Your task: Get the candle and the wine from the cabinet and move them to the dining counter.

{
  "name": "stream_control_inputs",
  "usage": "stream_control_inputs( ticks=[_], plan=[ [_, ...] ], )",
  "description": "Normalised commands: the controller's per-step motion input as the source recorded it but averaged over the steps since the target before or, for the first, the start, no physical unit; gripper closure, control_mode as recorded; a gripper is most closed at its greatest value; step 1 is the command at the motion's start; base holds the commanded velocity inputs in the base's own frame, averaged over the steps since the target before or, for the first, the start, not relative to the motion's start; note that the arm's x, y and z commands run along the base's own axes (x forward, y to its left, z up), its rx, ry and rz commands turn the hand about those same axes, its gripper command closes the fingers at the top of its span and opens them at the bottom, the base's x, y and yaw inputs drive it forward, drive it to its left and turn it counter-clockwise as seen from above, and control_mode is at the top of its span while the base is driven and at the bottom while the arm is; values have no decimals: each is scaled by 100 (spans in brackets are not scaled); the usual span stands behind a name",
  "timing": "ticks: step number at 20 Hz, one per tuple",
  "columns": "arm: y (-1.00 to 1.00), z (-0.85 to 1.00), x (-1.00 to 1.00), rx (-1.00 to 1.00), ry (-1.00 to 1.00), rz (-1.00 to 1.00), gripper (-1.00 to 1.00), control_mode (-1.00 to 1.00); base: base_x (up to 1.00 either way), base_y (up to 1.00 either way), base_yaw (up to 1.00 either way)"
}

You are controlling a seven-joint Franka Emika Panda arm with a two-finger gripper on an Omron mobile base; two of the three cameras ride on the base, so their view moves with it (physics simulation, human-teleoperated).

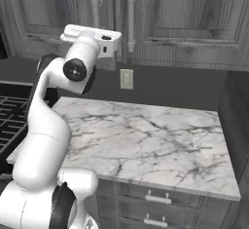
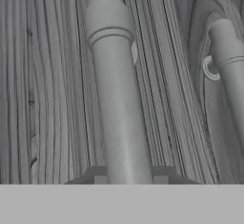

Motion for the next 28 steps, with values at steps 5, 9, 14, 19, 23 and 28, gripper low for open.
stream_control_inputs(
  ticks=[5, 9, 14, 19, 23, 28],
  plan=[
    [46, 0, -97, 0, 0, 0, 100, -100, 0, 0, 0],
    [62, 0, -100, 0, 0, 0, 100, -100, 0, 0, 0],
    [65, -4, -100, 0, 0, 1, 100, -100, 0, 0, 0],
    [51, -9, -85, 0, 0, 5, 100, -100, 0, 0, 0],
    [14, -19, -77, 3, -2, 2, -100, -100, 0, 0, 0],
    [-34, -7, -73, 17, -12, 0, -100, -100, 0, 0, 0]
  ],
)
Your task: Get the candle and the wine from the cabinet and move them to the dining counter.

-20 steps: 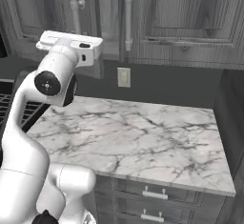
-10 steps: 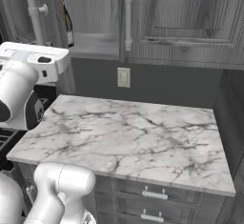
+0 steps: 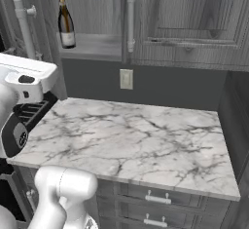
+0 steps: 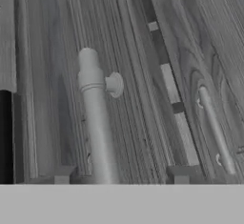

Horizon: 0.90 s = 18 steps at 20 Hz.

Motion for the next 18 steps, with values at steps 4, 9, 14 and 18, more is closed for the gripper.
stream_control_inputs(
  ticks=[4, 9, 14, 18],
  plan=[
    [-91, 4, -80, 32, -12, 0, -100, -100, 0, 0, 0],
    [-100, 4, -62, 41, -2, 0, -100, -100, 0, 0, 0],
    [-87, -29, 10, 49, 6, 8, -100, -100, 0, 0, 0],
    [-62, -53, 44, 44, 14, 23, -100, -100, 0, 0, 0]
  ],
)
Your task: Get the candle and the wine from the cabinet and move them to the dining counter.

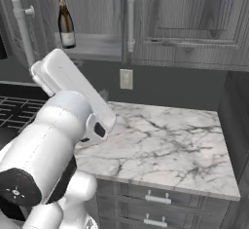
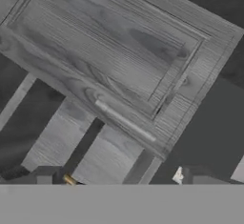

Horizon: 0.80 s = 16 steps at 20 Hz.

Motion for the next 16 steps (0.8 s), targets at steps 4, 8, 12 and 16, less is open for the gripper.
stream_control_inputs(
  ticks=[4, 8, 12, 16],
  plan=[
    [-48, -65, 42, 39, 10, 28, -100, -100, 0, 0, 0],
    [-31, -51, 44, 28, 18, 25, -100, -100, 0, 0, 0],
    [-10, -37, 76, 22, 17, 19, -100, -100, 0, 0, 0],
    [0, -9, 97, 16, 19, 17, -100, -100, 0, 0, 0]
  ],
)
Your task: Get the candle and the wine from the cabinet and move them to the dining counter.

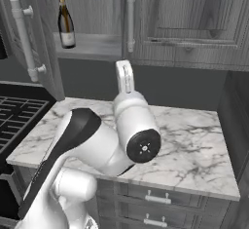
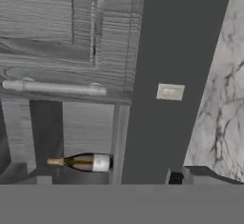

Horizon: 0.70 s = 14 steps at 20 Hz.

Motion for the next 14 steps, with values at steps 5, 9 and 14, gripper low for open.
stream_control_inputs(
  ticks=[5, 9, 14],
  plan=[
    [2, -7, 93, 10, 16, 19, -100, -100, 0, 0, 0],
    [17, -22, 66, 9, 6, 23, -100, -100, 0, 0, 0],
    [41, -33, 40, 7, 0, 28, -100, -100, 0, 0, 0]
  ],
)
